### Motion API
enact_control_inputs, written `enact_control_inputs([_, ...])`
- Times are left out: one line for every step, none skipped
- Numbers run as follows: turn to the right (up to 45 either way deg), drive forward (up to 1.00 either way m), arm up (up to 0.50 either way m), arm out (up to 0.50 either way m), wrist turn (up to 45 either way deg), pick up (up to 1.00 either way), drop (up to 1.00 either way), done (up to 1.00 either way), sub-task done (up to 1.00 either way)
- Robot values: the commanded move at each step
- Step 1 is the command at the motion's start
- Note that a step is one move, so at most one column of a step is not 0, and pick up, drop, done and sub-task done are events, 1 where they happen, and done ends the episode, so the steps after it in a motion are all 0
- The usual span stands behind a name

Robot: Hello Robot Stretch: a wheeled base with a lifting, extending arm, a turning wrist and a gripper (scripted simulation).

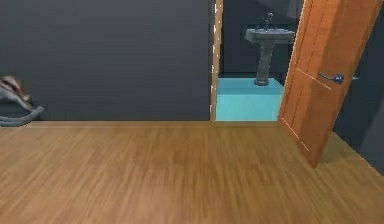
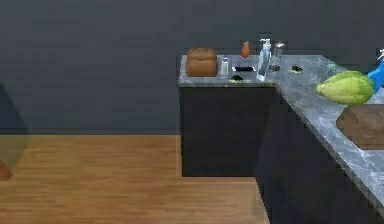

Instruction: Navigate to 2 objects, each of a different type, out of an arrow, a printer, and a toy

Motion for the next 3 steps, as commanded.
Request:
enact_control_inputs([-33.0,0.00,0.00,0.00,0.0,0.00,0.00,0.00,0.00])
enact_control_inputs([0.0,1.00,0.00,0.00,0.0,0.00,0.00,0.00,0.00])
enact_control_inputs([-3.0,0.00,0.00,0.00,0.0,0.00,0.00,0.00,0.00])
